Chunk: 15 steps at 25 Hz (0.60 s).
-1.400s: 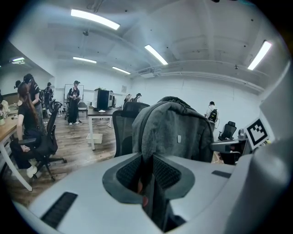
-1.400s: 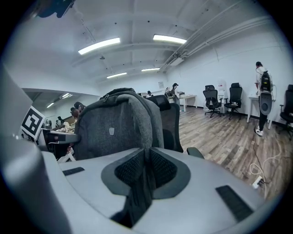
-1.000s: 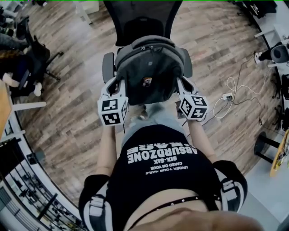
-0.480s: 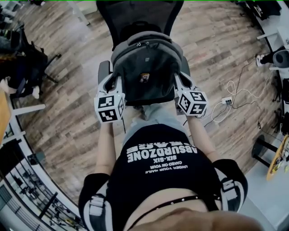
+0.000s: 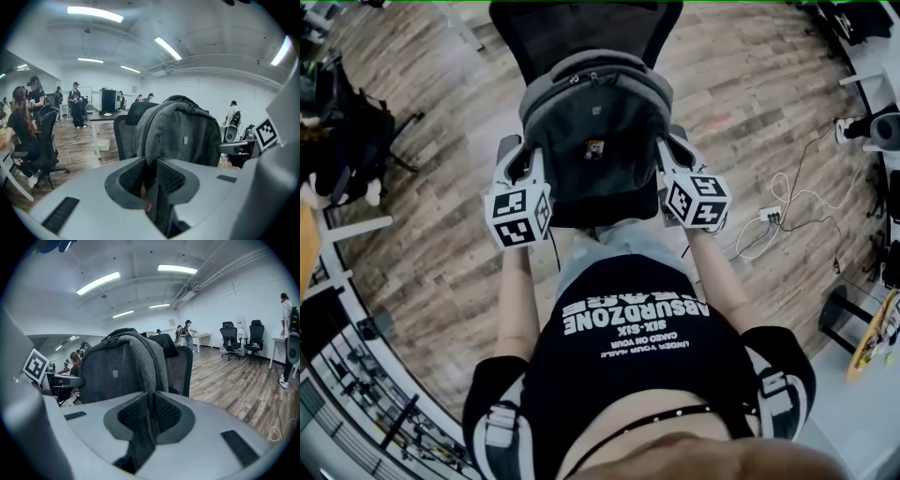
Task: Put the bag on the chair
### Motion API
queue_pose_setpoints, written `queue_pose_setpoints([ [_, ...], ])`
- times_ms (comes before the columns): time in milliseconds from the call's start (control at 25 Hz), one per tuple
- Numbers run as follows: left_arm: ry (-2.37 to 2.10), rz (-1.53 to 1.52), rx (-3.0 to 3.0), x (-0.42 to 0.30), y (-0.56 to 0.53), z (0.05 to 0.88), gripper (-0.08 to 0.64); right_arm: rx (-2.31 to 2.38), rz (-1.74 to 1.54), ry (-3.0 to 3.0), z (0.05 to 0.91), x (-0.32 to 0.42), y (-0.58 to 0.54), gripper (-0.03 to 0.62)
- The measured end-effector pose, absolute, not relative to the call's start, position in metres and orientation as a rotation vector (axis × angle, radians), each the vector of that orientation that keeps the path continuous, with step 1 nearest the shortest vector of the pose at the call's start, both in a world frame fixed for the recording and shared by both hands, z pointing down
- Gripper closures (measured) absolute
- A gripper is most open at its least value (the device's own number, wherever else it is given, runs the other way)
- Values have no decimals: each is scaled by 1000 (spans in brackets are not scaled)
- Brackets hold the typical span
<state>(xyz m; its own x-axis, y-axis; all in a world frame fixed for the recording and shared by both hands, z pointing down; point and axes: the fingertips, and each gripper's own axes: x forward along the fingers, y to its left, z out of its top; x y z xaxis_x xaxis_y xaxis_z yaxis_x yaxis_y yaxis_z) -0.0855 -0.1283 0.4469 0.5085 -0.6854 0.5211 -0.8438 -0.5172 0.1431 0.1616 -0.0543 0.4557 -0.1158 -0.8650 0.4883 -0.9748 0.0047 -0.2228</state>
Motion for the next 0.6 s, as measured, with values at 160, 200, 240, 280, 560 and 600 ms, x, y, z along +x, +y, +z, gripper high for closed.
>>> queue_pose_setpoints([
  [160,-1292,565,2374,-78,-144,444,485,1926,754,-2085,453,170,-71,537],
  [200,-1298,567,2372,-76,-149,444,485,1924,754,-2088,453,172,-76,537],
  [240,-1301,569,2370,-75,-154,445,485,1922,755,-2091,454,173,-81,537],
  [280,-1304,572,2367,-73,-159,445,485,1919,757,-2092,454,174,-86,537],
  [560,-1319,586,2360,-63,-193,445,485,1907,762,-2101,456,185,-122,537],
  [600,-1321,589,2360,-62,-197,445,485,1906,760,-2102,456,186,-126,537],
])
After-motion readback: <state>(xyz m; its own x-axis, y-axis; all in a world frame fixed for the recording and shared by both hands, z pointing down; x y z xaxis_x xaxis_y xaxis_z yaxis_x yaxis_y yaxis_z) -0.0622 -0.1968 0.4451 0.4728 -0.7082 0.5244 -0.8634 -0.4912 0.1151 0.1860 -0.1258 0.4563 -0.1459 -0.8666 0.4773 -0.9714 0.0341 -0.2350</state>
